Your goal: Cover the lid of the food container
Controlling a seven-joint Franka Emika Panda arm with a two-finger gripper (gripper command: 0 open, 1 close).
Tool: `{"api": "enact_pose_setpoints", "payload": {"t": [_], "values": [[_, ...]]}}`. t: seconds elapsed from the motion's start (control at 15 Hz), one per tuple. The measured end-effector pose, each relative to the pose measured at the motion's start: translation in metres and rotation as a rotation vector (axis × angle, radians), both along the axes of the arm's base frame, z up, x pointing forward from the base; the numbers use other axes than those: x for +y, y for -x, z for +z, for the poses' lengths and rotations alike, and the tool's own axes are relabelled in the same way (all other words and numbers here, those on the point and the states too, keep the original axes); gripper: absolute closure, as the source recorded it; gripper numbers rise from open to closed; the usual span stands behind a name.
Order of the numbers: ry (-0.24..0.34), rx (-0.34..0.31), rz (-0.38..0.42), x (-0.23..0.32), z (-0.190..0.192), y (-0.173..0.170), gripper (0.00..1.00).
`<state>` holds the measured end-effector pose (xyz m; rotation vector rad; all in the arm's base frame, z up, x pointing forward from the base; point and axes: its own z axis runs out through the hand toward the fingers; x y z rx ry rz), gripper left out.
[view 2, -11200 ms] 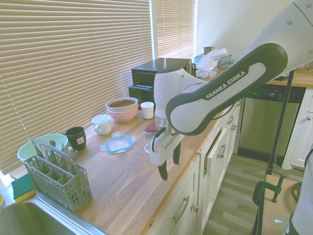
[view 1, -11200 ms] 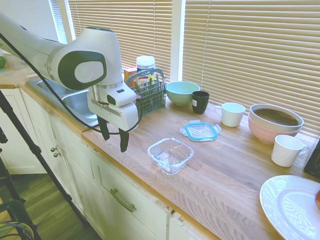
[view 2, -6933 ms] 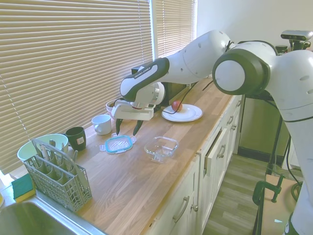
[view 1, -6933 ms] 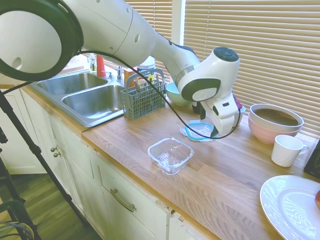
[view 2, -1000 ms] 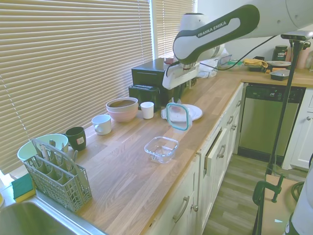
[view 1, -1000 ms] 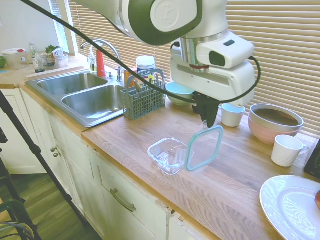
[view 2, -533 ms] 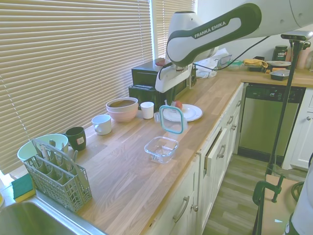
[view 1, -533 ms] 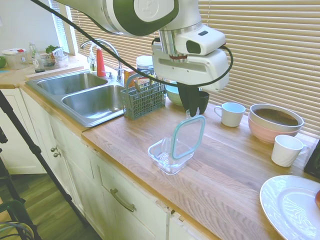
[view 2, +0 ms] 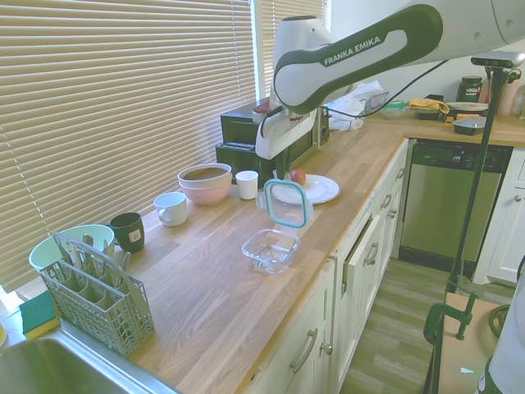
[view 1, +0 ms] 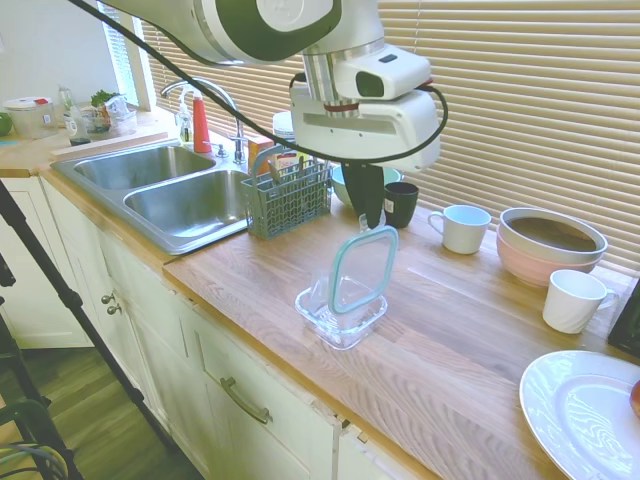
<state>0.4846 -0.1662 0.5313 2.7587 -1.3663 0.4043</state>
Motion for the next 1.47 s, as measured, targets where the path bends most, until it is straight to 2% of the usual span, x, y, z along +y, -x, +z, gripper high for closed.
{"api": "enact_pose_setpoints", "payload": {"t": [0.33, 1.07, 1.47], "values": [[-0.004, 0.000, -0.021, -0.019, 0.000, 0.008, 1.00], [-0.003, 0.031, 0.029, -0.004, -0.015, -0.003, 1.00], [0.046, 0.063, 0.087, 0.022, -0.024, -0.017, 1.00]]}}
